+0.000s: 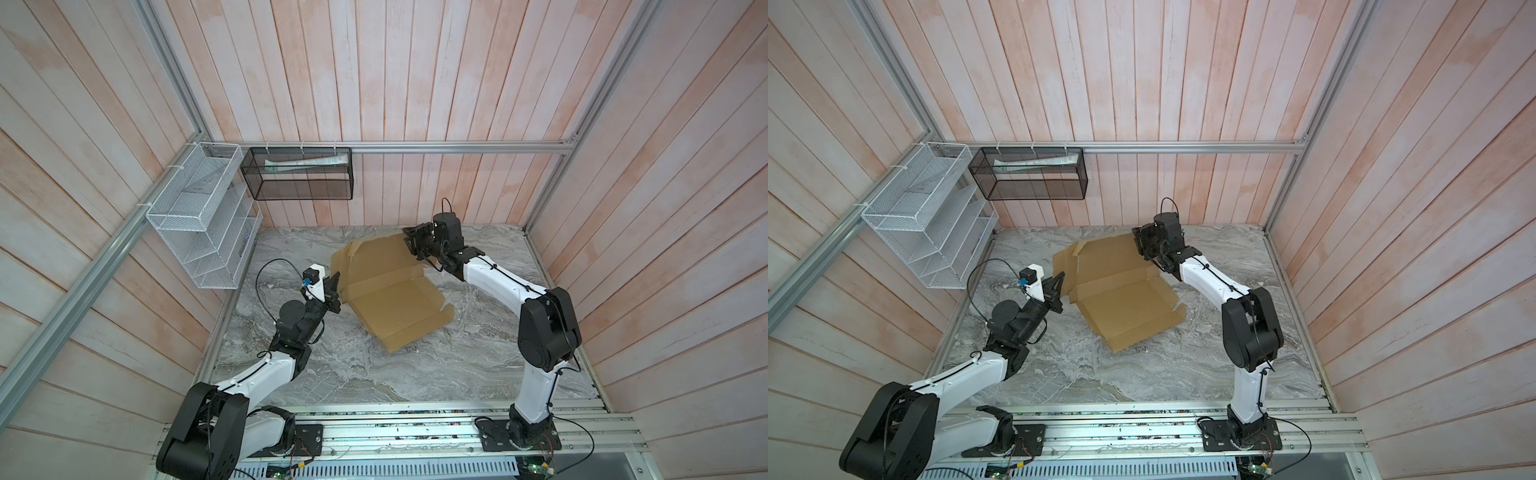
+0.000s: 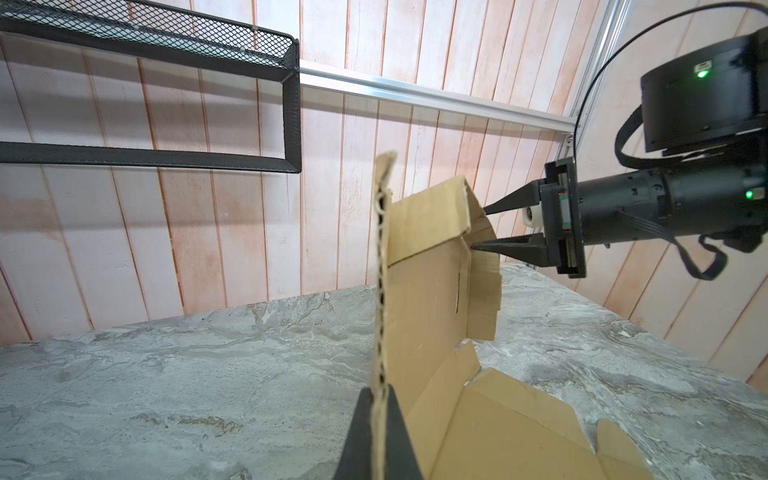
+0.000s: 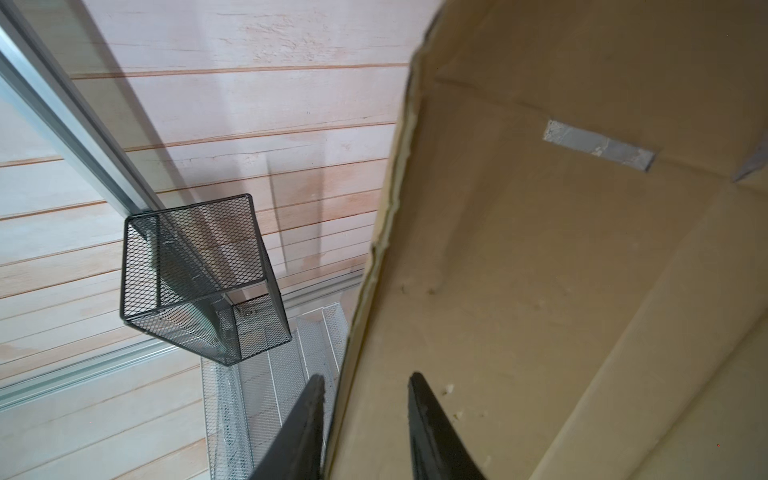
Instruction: Fold the paper box
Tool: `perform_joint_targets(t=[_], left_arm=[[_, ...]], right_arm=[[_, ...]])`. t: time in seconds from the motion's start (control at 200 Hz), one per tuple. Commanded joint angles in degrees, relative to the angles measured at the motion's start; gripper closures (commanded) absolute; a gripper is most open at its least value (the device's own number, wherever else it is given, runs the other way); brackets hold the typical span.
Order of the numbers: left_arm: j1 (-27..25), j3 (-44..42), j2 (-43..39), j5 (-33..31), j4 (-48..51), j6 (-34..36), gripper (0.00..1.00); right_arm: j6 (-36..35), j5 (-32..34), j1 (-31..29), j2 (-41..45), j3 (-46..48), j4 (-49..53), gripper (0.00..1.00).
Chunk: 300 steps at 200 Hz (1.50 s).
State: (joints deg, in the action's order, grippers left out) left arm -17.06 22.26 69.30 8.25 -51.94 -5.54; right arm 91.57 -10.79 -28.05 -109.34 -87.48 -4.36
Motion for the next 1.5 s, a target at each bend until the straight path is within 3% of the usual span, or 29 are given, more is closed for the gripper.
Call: perform_joint_targets(t=[0.0, 1.065, 1.495], left_arm=[[-0.4, -0.6, -1.0, -0.4, -3.8, 0.8, 1.0], [-0.4, -2.2, -6.4, 12.5, -3.6, 0.3, 1.0], [-0.6, -2.1, -5.9, 14.2, -3.4, 0.4, 1.0]], right_arm=[[0.4, -0.9, -0.4, -1.4, -2.1, -0.7, 0.66], [0.9, -2.8, 1.7, -3.7, -3.2, -7.5, 0.71], [-2.2, -4.8, 2.6, -4.8, -7.3, -5.9, 0.74]])
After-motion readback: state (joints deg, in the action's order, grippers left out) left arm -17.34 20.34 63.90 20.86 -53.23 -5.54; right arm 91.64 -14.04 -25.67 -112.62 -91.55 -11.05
